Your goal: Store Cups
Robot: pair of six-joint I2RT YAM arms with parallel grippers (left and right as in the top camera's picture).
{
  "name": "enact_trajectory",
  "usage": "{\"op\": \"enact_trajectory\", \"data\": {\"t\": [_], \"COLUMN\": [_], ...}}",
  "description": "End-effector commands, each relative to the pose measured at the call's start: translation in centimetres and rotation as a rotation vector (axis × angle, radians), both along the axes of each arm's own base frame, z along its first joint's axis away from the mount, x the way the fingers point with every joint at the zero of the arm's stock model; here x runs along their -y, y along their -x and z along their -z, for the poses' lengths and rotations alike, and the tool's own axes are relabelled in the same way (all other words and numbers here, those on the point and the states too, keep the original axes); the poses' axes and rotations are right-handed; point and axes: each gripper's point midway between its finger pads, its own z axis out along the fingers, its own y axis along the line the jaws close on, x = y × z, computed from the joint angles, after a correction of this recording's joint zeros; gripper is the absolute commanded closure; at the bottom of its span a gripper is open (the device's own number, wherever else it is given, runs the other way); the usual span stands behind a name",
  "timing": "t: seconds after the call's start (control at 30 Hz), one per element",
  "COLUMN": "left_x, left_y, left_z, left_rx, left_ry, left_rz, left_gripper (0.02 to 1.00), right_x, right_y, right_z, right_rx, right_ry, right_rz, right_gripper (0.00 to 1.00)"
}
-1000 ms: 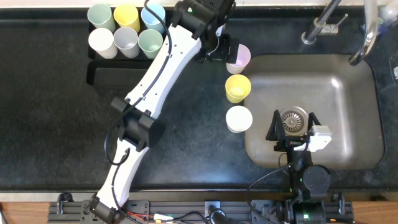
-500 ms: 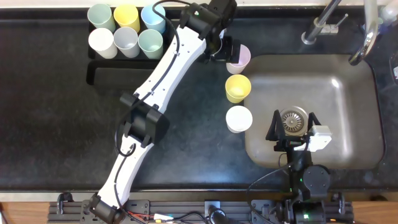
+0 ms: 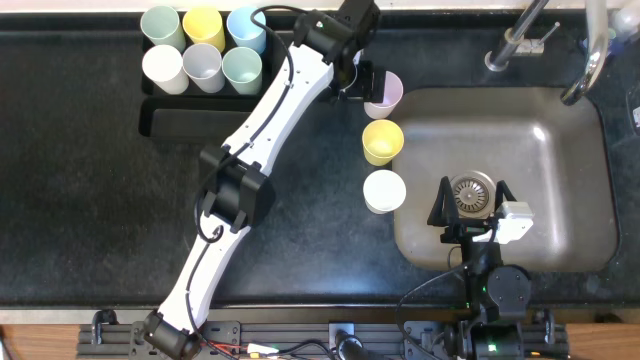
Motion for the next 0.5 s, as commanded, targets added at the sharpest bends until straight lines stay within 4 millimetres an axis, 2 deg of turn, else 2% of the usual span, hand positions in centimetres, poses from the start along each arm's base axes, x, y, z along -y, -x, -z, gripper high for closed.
{"op": "enact_trajectory", "data": {"t": [0.03,0.07,0.2,0.3,0.4,0.47,0.5], "left_x": [0.1,0.1,0.1,-0.2,-2.0,-4.1,-6.1], "left_y": [-0.5,-0.5,-1.0,-1.8,-2.3,-1.8,-1.0], "left_z": [-0.4,-0.4,-1.0,-2.7,-6.4,-9.4,-11.6], "left_rx": [0.011,0.013,0.035,0.073,0.120,0.136,0.137], "left_ry": [0.017,0.017,0.032,0.054,0.080,0.087,0.085], "left_rz": [-0.012,-0.010,-0.013,-0.024,-0.056,-0.086,-0.112], "left_gripper": [0.766,0.985,0.985,0.985,0.985,0.982,0.982], "right_x": [0.1,0.1,0.1,0.1,0.1,0.1,0.1], "right_y": [0.0,0.0,0.0,0.0,0.0,0.0,0.0], "right_z": [0.4,0.4,0.4,0.4,0.4,0.4,0.4], "right_rx": [-0.001,-0.001,-0.001,-0.001,-0.001,-0.001,-0.001], "right_ry": [-0.008,-0.008,-0.008,-0.008,-0.008,-0.008,-0.008], "right_rz": [0.005,0.005,0.005,0.005,0.005,0.005,0.005], "right_gripper": [0.003,0.003,0.003,0.003,0.005,0.003,0.005]}}
